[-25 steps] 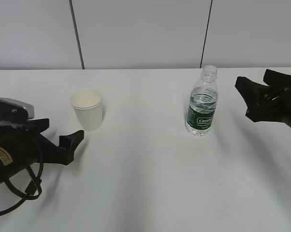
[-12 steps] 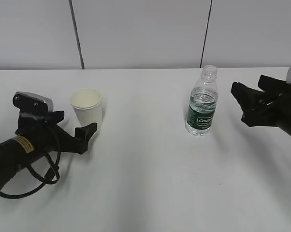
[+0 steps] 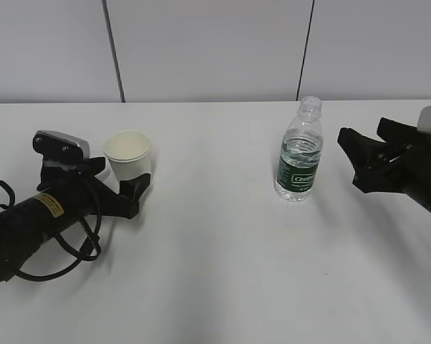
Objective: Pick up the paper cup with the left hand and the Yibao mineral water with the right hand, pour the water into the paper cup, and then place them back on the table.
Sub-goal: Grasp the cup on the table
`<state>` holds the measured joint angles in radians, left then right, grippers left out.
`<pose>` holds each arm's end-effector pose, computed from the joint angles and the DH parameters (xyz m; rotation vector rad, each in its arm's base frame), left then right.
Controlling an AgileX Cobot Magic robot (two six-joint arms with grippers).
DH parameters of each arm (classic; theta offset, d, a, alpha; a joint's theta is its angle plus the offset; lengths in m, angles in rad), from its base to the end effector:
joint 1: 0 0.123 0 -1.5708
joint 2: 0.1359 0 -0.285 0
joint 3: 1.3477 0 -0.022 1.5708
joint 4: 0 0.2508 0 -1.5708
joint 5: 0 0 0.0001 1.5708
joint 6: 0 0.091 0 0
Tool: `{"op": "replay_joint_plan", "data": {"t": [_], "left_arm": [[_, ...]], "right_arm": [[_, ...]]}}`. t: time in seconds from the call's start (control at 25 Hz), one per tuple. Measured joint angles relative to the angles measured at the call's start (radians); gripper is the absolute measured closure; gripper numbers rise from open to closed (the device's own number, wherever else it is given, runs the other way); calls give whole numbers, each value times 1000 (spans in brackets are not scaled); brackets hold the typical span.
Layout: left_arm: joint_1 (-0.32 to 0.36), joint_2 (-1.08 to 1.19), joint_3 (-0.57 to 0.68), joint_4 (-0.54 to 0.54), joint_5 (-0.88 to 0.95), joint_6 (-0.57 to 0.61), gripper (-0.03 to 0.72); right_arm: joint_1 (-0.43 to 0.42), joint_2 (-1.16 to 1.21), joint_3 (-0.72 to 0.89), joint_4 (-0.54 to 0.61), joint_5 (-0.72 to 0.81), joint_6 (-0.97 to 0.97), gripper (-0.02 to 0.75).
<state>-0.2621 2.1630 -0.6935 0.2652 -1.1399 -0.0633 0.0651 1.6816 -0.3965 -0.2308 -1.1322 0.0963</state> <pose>0.3264 -0.1100 0.0710 0.4520 1.7784 -0.3690 0.2684 0.0364 0.1670 -0.2152 1.6357 0.2189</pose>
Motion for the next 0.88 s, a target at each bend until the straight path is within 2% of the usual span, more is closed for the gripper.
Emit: {"op": "replay_joint_plan", "data": {"t": [0.88], "left_arm": [[0, 16, -49, 7, 1, -14, 97]], "right_arm": [[0, 29, 0, 0, -7, 2, 226]]}}
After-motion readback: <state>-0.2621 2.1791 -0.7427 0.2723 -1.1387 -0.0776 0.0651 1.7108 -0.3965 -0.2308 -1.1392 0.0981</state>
